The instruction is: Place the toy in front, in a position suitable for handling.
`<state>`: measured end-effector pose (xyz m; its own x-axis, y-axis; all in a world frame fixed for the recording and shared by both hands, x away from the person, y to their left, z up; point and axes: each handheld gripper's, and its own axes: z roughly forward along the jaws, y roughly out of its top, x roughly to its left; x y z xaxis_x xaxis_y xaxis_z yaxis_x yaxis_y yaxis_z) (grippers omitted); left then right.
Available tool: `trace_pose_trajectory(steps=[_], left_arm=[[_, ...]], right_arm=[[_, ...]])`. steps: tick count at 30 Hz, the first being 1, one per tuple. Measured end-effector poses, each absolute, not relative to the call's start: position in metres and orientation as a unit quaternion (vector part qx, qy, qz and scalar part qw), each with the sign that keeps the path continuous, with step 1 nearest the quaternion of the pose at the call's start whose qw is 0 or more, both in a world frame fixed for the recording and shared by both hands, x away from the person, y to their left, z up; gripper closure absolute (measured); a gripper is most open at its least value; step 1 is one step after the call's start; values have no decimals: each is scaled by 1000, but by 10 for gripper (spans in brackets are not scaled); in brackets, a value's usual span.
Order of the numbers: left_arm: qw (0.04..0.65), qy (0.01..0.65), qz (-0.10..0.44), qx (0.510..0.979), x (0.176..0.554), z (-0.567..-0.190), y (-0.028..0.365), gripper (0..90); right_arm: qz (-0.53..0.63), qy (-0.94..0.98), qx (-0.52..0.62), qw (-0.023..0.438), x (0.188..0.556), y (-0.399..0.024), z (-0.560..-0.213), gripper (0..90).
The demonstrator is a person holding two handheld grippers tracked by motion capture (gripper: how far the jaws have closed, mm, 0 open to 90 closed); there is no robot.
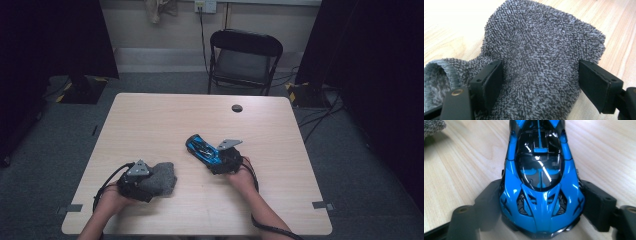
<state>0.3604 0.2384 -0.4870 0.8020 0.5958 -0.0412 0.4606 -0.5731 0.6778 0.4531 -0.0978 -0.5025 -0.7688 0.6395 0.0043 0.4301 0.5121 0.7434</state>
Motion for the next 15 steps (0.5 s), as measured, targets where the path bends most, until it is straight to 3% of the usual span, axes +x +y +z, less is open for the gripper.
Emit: trace_pose_trajectory(steps=[15], left_arm=[[351,324,96,873,359,-482,237,187]], right_arm=[[384,856,316,139,451,-98,-503,259]])
